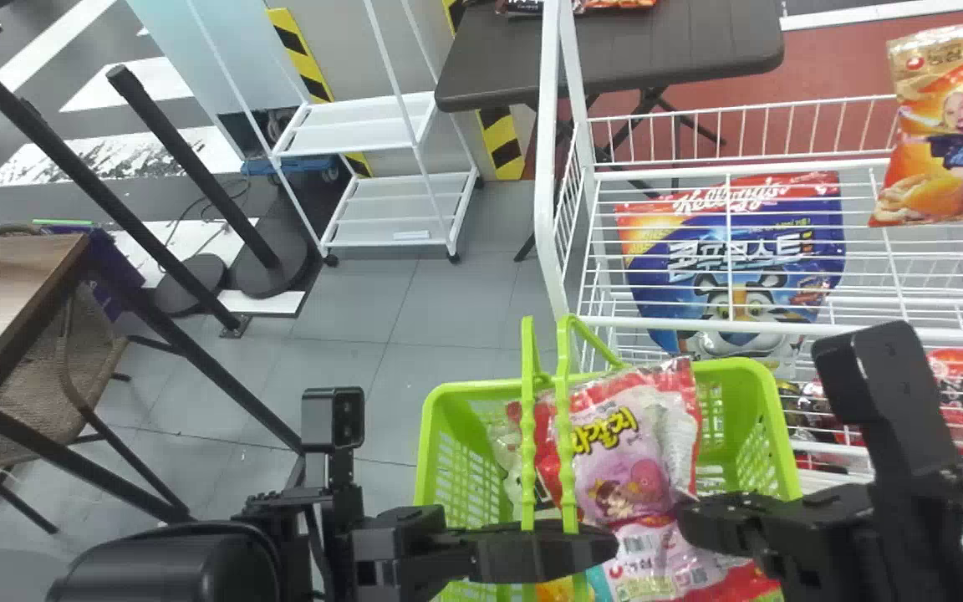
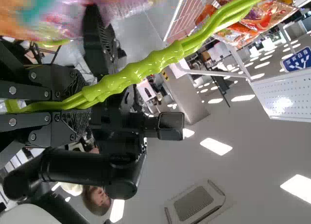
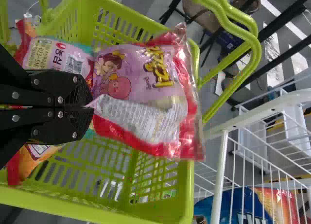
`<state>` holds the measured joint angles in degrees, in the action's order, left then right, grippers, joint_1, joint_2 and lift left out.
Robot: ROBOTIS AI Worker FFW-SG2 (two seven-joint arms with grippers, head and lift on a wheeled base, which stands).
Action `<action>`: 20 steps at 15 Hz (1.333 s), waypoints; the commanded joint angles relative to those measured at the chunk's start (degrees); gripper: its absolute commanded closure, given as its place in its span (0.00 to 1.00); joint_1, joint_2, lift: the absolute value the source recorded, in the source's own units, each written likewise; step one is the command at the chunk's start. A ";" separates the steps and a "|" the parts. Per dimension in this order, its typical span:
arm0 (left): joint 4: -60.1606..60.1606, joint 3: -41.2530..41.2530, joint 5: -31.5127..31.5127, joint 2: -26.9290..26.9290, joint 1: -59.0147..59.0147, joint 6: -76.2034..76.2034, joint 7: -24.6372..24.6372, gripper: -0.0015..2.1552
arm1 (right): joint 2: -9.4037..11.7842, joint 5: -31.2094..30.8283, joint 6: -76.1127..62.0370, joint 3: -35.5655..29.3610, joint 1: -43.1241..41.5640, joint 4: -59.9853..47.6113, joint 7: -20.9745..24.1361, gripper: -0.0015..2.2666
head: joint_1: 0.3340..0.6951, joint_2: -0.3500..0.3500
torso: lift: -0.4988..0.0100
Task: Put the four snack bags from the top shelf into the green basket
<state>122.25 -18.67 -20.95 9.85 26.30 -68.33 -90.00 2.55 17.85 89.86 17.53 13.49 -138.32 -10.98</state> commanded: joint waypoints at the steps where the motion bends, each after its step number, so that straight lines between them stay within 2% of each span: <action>1: -0.09 0.03 0.12 0.00 -0.02 -0.02 -0.57 1.00 | 0.52 0.07 0.22 -0.57 -1.45 -0.19 -0.18 0.00 | 1.00 1.00 | 0.98; 4: -0.26 0.03 0.12 0.00 -0.02 -0.02 -0.57 1.00 | 0.61 2.54 0.22 -3.21 -1.19 -1.25 -1.50 0.03 | 1.00 0.97 | 0.98; 6: -0.35 -0.05 0.03 0.00 -0.02 -0.02 -0.57 1.00 | 0.61 12.29 0.22 -10.15 -1.36 -1.34 -2.03 0.03 | 1.00 0.96 | 0.98; 7: -0.44 -0.05 0.03 0.00 -0.02 -0.02 -0.57 1.00 | 0.79 14.14 0.22 -13.32 -1.10 -1.86 -2.12 0.03 | 1.00 0.96 | 0.98; 9: -0.44 -0.05 -0.05 0.00 0.07 -0.02 -0.57 1.00 | 0.79 13.52 -3.59 -20.08 -1.19 -1.86 -2.82 0.03 | 1.00 0.90 | 0.98; 12: -0.35 0.03 -0.32 0.08 0.07 -0.02 -0.57 1.00 | 0.88 6.58 -21.00 -25.36 -5.58 5.87 -2.56 0.03 | 1.00 0.74 | 0.98; 13: -0.35 0.03 -0.41 0.17 0.07 -0.02 -0.57 1.00 | 0.88 2.71 -24.86 -25.88 -8.04 9.39 -2.56 0.03 | 1.00 0.60 | 0.98; 14: -0.35 0.03 -0.58 0.26 0.16 -0.02 -0.57 1.00 | 0.88 -1.33 -29.26 -26.06 -11.12 14.48 -2.47 0.03 | 1.00 0.53 | 0.98; 17: -0.35 -0.05 -0.76 0.44 0.51 0.16 -0.57 1.00 | 0.88 -8.36 -42.27 -26.67 -18.41 28.63 -2.38 0.03 | 1.00 0.35 | 0.98; 20: -0.35 -0.67 -1.37 0.61 0.77 0.16 -0.57 1.00 | 0.88 -13.28 -48.59 -26.67 -25.09 40.85 -2.47 0.03 | 1.00 0.28 | 0.98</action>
<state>121.90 -19.00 -22.02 10.36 26.93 -68.19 -90.00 3.43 6.89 44.53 -9.22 -8.31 -103.66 -13.36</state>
